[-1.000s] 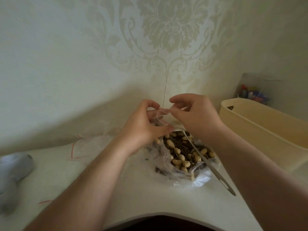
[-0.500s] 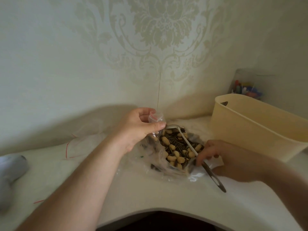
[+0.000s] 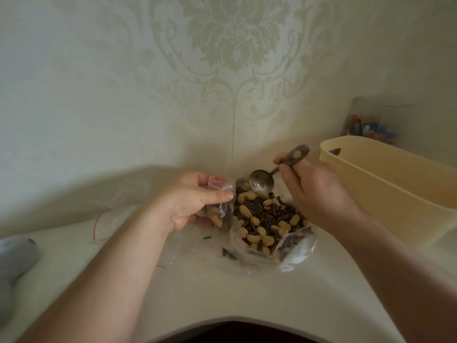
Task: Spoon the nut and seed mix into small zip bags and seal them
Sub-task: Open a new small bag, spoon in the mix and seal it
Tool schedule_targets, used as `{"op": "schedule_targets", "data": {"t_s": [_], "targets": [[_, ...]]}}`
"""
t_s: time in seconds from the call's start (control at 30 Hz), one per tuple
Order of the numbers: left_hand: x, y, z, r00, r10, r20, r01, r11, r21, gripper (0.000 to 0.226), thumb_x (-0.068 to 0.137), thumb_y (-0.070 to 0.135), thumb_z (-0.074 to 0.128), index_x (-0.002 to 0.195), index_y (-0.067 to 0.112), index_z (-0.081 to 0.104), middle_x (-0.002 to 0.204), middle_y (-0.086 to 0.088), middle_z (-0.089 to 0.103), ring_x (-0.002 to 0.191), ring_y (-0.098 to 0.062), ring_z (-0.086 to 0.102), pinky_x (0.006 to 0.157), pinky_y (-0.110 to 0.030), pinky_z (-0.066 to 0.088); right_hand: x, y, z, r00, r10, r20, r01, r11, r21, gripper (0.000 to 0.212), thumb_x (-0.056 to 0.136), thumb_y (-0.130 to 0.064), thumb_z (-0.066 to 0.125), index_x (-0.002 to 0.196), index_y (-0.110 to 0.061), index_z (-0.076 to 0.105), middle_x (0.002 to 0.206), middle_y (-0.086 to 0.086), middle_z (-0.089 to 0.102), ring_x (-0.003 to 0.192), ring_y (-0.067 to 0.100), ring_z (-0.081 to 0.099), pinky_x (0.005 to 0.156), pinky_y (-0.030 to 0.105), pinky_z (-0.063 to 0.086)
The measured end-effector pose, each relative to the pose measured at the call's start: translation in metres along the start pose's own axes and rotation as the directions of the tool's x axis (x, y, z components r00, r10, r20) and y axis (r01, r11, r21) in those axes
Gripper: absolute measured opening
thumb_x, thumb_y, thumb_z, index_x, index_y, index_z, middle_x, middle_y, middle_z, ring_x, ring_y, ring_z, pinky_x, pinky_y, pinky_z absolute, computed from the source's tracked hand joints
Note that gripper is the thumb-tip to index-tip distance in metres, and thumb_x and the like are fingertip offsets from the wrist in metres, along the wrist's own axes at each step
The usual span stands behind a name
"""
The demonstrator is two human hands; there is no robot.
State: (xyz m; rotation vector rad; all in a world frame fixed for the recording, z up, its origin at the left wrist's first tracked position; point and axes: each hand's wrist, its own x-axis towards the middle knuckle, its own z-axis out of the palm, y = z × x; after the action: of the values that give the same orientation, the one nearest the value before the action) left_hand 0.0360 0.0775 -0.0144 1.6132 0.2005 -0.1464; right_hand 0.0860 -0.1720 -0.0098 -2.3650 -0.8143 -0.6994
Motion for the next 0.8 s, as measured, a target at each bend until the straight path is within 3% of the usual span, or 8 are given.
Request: {"op": "schedule_targets", "data": {"t_s": [0.1,0.23,0.3,0.4,0.6,0.67,0.73,0.8], "targets": [[-0.001,0.002,0.002,1.000,0.014,-0.007,-0.014,1.000,0.005,0.044,0.068,0.015,0.088,0.109,0.017,0.073,0.082,0.002,0.080,0.069,-0.018,0.072,0.066,-0.041,0.063,0.002,0.000,0.001,0.988,-0.048,-0.148,0.060,0.996,0.073,0.020,0.108,-0.028,0.041,0.104,-0.023,0.060,0.108,-0.003,0.069,0.077,0.002,0.057,0.070,0.018,0.044],[-0.003,0.003,0.009,0.999,0.031,0.013,-0.031,1.000,0.006,0.051,0.067,0.016,0.087,0.115,0.014,0.072,0.077,0.002,0.076,0.059,-0.014,0.066,0.054,-0.030,0.059,-0.008,0.000,0.008,0.964,-0.079,-0.255,0.109,0.988,0.108,0.022,0.108,-0.028,0.040,0.097,-0.022,0.058,0.098,-0.001,0.069,0.076,0.012,0.062,0.065,0.034,0.053],[-0.003,0.003,0.014,0.999,0.023,0.025,-0.023,1.000,-0.003,0.049,0.067,0.014,0.086,0.114,0.014,0.072,0.075,0.003,0.075,0.057,-0.011,0.067,0.051,-0.028,0.058,-0.008,0.001,0.010,0.970,-0.052,-0.238,0.093,0.982,0.165,0.029,0.108,-0.031,0.038,0.103,-0.015,0.062,0.086,-0.006,0.065,0.071,0.009,0.059,0.060,0.032,0.051],[-0.002,0.002,0.019,1.000,0.008,0.010,-0.008,1.000,0.002,0.046,0.070,0.015,0.087,0.113,0.016,0.073,0.075,0.005,0.076,0.058,-0.011,0.068,0.054,-0.029,0.059,-0.009,0.001,0.013,0.984,-0.124,-0.127,0.144,0.977,0.158,0.030,0.109,-0.035,0.035,0.112,-0.020,0.060,0.088,-0.024,0.055,0.081,-0.001,0.058,0.066,0.011,0.044],[-0.001,0.003,0.016,0.999,0.008,-0.043,-0.009,1.000,-0.022,0.052,0.061,0.018,0.088,0.110,0.021,0.073,0.080,0.002,0.074,0.060,-0.017,0.062,0.055,-0.034,0.060,-0.014,0.014,0.004,0.972,-0.024,-0.233,0.071,0.979,0.193,0.027,0.110,-0.033,0.036,0.116,-0.020,0.059,0.088,-0.027,0.051,0.080,-0.010,0.054,0.066,0.005,0.036],[0.000,0.002,0.015,0.999,0.016,-0.052,-0.017,1.000,-0.024,0.045,0.069,0.013,0.088,0.110,0.022,0.073,0.083,0.002,0.075,0.057,-0.015,0.063,0.058,-0.035,0.060,-0.015,0.016,0.004,0.974,-0.054,-0.220,0.080,0.990,0.113,0.029,0.111,-0.031,0.036,0.115,-0.017,0.061,0.093,-0.017,0.057,0.083,-0.006,0.055,0.069,0.009,0.039],[0.000,0.001,0.016,0.998,0.024,-0.062,-0.026,0.999,-0.028,0.044,0.070,0.012,0.088,0.111,0.022,0.074,0.084,0.002,0.076,0.054,-0.013,0.064,0.065,-0.037,0.060,-0.016,0.017,0.008,0.983,-0.059,-0.174,0.071,0.995,0.064,0.033,0.112,-0.031,0.035,0.115,-0.015,0.064,0.102,-0.006,0.064,0.088,0.007,0.058,0.073,0.023,0.045],[0.000,0.001,0.017,0.997,0.029,-0.067,-0.031,0.999,-0.031,0.046,0.068,0.014,0.088,0.111,0.022,0.074,0.085,0.001,0.076,0.053,-0.012,0.063,0.067,-0.037,0.060,-0.015,0.016,0.013,0.989,-0.050,-0.140,0.060,0.996,0.070,0.035,0.112,-0.032,0.034,0.117,-0.015,0.065,0.103,-0.006,0.064,0.089,0.010,0.056,0.074,0.026,0.045]]}}
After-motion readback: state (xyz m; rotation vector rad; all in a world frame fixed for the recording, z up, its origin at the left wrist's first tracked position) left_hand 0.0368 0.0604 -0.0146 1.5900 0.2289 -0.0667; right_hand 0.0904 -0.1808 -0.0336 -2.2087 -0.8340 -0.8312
